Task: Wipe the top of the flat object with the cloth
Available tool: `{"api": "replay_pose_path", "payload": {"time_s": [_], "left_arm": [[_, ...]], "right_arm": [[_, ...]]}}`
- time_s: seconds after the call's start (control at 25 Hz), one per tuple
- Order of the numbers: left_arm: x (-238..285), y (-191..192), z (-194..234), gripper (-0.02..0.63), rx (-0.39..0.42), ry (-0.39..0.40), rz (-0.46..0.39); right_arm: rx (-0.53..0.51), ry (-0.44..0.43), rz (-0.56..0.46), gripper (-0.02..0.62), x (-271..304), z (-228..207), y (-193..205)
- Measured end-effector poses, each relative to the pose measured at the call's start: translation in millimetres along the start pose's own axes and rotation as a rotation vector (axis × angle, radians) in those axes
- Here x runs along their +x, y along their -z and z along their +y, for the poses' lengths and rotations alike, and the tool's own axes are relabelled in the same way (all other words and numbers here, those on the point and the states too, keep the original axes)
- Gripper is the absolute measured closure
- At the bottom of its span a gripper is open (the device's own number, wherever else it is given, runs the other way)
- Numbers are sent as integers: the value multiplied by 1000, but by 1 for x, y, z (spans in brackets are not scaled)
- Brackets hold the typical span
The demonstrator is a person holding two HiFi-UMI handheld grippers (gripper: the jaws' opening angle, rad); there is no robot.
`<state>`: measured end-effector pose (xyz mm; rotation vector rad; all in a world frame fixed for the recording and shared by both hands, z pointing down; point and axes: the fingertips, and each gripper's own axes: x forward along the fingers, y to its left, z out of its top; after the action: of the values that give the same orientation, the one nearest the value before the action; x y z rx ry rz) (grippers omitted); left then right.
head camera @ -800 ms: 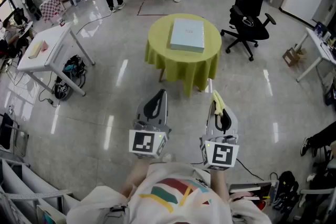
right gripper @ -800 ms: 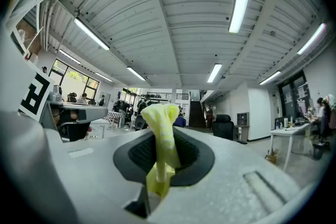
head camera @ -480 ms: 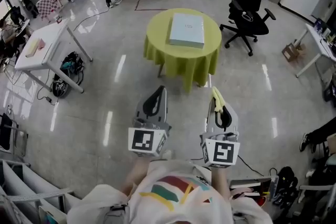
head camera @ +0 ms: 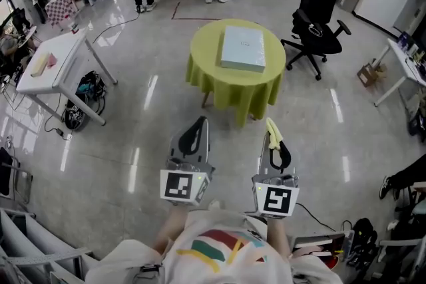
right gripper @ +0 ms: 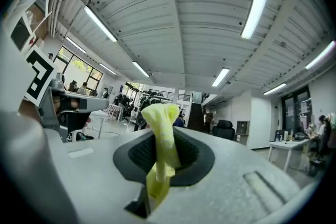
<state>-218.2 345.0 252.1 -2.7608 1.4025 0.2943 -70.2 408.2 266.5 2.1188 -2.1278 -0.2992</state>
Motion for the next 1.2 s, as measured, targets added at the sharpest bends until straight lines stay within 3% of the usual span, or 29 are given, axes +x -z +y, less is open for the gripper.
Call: {"api": "replay_pose_path", "payload": {"time_s": [0.36, 0.8, 1.0, 1.2], "left_arm": [[9, -6, 46, 591, -19, -26, -23], [58, 6, 29, 591, 1, 15, -45], [89, 21, 23, 591, 14, 10, -17], [129, 21, 38, 591, 67, -37, -23]], "right_arm": [[31, 19, 22, 566, 18, 13, 5], [49, 38, -54, 566, 51, -24, 8], [66, -22, -135, 566, 93, -44, 5], [2, -105, -193, 566, 143, -60, 1]]}}
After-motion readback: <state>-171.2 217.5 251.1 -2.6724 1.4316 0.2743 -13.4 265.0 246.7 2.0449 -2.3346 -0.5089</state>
